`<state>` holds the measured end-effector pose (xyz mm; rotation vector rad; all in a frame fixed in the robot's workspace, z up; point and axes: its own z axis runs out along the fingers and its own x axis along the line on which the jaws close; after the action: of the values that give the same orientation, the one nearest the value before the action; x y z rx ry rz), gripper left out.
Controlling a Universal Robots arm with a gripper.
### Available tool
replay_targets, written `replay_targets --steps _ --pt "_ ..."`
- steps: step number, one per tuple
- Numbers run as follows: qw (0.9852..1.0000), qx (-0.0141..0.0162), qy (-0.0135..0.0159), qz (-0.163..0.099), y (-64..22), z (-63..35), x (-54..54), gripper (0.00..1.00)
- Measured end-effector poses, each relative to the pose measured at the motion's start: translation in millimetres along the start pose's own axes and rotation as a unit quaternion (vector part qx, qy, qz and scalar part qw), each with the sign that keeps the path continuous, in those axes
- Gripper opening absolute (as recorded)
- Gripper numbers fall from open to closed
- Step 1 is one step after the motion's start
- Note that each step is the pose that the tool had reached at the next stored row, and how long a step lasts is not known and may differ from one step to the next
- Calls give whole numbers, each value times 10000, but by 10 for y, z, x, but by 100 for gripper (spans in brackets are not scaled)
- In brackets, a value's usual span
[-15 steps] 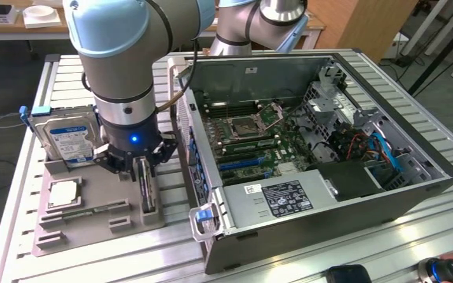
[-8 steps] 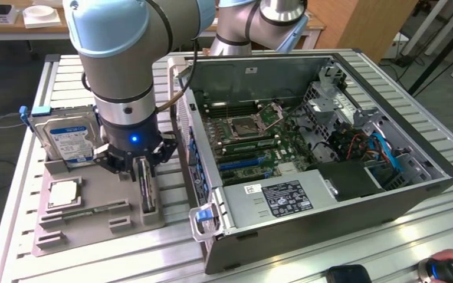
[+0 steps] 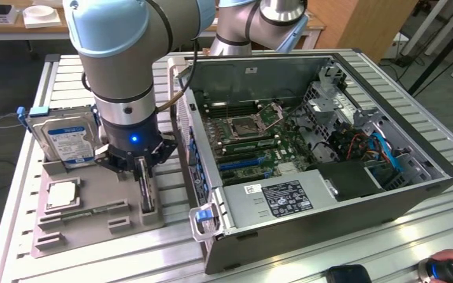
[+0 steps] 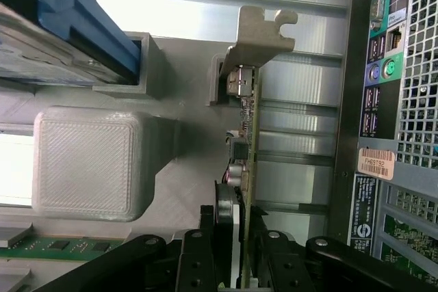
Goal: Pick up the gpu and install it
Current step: 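Pick up the gpu and move the gpu toward the slot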
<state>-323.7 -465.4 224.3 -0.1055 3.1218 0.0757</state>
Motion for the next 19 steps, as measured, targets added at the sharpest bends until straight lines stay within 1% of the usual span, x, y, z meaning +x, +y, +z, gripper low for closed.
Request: replay_targets --steps 19 --pt "10000 0 0 0 0 0 0 28"
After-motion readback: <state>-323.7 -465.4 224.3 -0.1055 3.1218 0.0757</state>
